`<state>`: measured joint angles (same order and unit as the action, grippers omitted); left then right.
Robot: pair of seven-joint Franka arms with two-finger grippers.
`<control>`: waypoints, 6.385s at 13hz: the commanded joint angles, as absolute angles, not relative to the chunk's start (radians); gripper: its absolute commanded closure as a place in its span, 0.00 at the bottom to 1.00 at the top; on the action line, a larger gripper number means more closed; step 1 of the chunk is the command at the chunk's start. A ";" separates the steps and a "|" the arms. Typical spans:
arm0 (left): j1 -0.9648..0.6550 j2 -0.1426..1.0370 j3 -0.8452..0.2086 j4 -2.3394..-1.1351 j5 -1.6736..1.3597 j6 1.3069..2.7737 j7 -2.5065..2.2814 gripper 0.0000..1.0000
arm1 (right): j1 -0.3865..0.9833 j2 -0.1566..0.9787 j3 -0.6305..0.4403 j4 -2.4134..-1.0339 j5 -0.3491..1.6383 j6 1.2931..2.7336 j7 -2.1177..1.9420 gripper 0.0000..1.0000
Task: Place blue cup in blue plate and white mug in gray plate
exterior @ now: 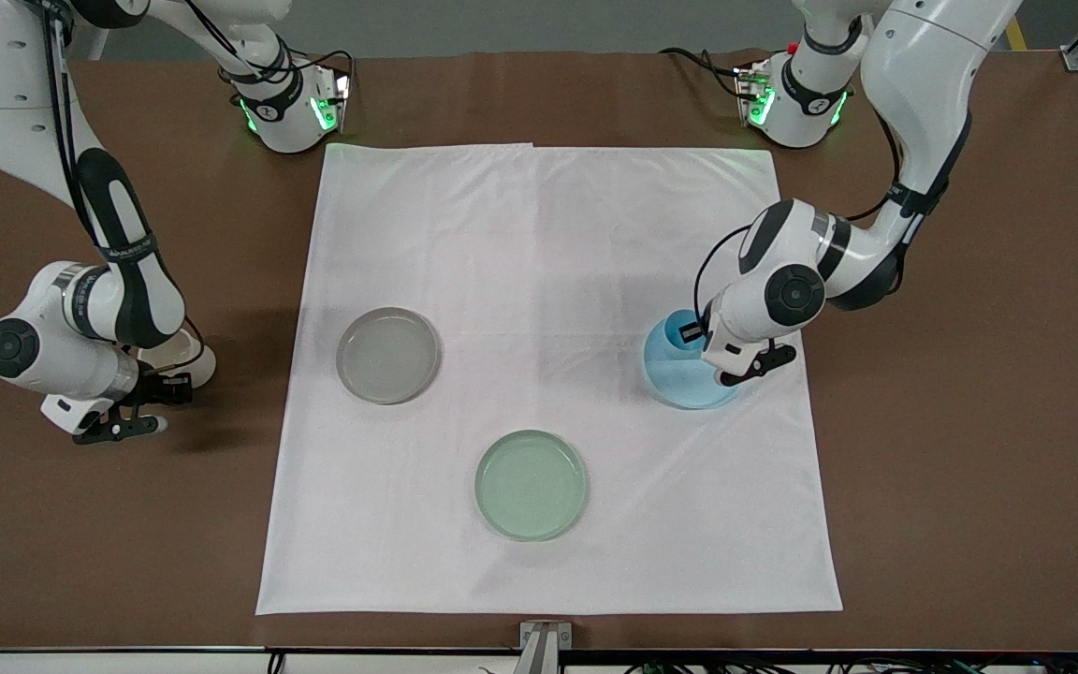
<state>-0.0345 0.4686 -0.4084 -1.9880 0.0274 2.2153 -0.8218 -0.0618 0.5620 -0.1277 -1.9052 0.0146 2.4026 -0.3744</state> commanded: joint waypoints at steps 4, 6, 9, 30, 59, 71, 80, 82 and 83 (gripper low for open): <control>0.018 0.373 -0.388 -1.841 0.055 2.082 -0.821 0.00 | -0.083 0.526 -0.101 -1.803 0.020 2.228 -0.387 0.92; 0.075 0.319 -0.393 -1.726 0.127 1.947 -0.751 0.00 | -0.065 0.506 -0.095 -1.644 0.021 1.974 -0.373 0.94; 0.123 0.293 -0.391 -1.544 0.212 1.731 -0.531 0.00 | -0.002 0.462 -0.089 -1.580 0.103 1.836 -0.263 0.94; 0.049 -0.050 -0.131 -1.566 0.022 1.496 -0.151 0.00 | 0.446 0.552 -0.089 -1.848 0.149 2.347 0.318 0.91; -0.034 -0.153 -0.087 -1.664 0.023 1.526 -0.146 0.00 | 0.038 0.007 -0.107 -1.610 -0.005 1.646 -0.055 0.00; -0.023 -0.121 -0.107 -1.618 0.020 1.526 -0.147 0.00 | 0.029 0.012 -0.109 -1.482 0.014 1.638 -0.048 0.00; -0.023 -0.121 -0.104 -1.614 0.020 1.517 -0.147 0.00 | 0.029 0.021 -0.112 -1.462 0.011 1.615 -0.051 0.00; -0.023 -0.121 -0.104 -1.614 0.020 1.517 -0.149 0.00 | 0.028 0.031 -0.112 -1.439 0.009 1.600 -0.051 0.00; -0.023 -0.120 -0.104 -1.614 0.020 1.517 -0.149 0.00 | 0.028 0.035 -0.112 -1.434 0.011 1.589 -0.051 0.00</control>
<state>-0.0260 -0.1347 -0.1026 -1.6416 0.0157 1.5292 -0.1558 0.0433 0.0117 -0.1197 -1.4749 0.0078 1.6208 -0.0525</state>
